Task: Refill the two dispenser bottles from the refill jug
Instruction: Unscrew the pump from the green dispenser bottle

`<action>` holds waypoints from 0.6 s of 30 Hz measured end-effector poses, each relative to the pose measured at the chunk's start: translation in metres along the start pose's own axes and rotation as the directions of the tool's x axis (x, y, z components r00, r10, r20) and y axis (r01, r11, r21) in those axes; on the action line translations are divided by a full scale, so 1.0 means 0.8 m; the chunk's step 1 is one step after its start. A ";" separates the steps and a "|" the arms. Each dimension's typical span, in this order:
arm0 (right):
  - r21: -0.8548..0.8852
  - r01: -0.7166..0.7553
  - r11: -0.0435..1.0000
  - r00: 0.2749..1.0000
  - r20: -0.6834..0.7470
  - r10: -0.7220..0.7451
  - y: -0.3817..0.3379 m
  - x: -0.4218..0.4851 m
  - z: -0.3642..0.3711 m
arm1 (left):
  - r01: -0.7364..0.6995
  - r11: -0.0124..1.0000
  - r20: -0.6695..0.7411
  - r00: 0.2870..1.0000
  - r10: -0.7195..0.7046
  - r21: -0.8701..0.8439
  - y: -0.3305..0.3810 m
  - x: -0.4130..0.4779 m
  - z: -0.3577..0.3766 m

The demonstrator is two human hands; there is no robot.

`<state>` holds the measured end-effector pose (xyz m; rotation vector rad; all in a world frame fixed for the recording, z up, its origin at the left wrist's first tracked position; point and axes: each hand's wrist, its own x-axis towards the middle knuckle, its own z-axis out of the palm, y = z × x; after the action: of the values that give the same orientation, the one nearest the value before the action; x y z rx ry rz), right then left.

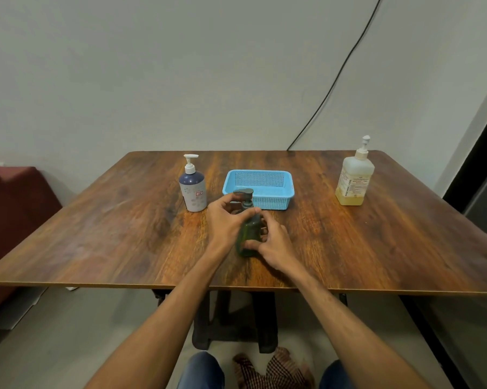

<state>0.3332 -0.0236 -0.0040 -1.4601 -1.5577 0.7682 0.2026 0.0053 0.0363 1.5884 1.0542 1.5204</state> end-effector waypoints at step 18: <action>0.011 0.035 0.999 0.999 -0.014 -0.035 0.000 0.000 0.003 | 0.029 0.999 -0.041 0.999 -0.030 -0.029 0.017 0.010 -0.004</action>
<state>0.3314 -0.0230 -0.0054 -1.4236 -1.5620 0.7443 0.2007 0.0065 0.0525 1.5213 1.0697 1.5485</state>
